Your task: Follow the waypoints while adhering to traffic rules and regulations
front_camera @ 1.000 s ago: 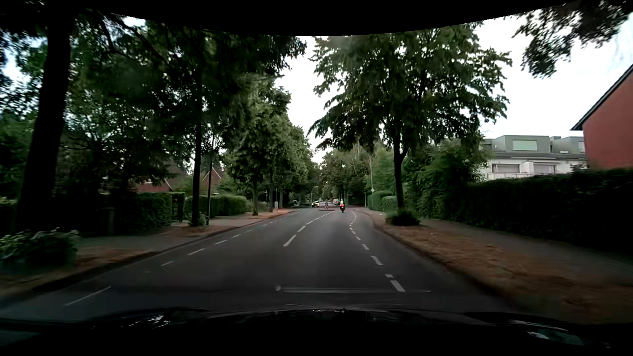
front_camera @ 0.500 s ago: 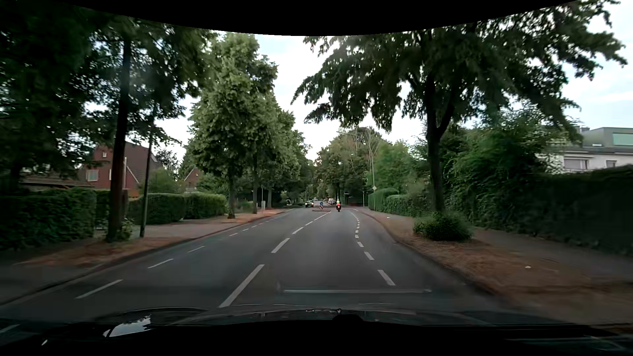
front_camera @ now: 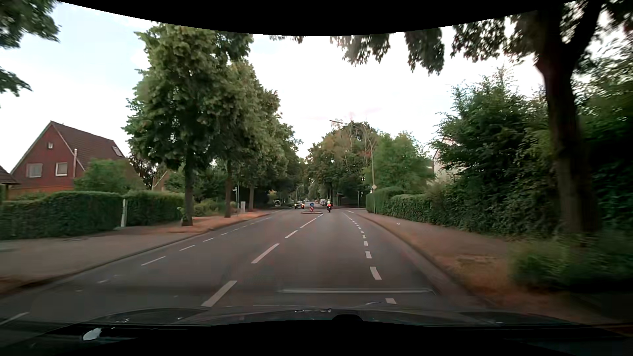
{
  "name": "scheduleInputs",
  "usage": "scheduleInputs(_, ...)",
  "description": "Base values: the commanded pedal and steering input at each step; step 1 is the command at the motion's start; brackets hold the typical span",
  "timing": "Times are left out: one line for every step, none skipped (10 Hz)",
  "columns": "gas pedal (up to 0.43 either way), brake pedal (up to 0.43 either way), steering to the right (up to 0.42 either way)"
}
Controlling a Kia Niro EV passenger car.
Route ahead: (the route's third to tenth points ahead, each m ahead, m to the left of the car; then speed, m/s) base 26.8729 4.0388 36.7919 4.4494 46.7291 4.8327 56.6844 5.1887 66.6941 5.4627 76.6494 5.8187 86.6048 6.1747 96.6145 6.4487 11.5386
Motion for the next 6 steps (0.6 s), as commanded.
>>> scheduleInputs(0.169, 0.0, 0.027)
scheduleInputs(0.169, 0.0, 0.027)
scheduleInputs(0.169, 0.0, 0.027)
scheduleInputs(0.169, 0.0, 0.026)
scheduleInputs(0.169, 0.0, 0.026)
scheduleInputs(0.169, 0.0, 0.026)
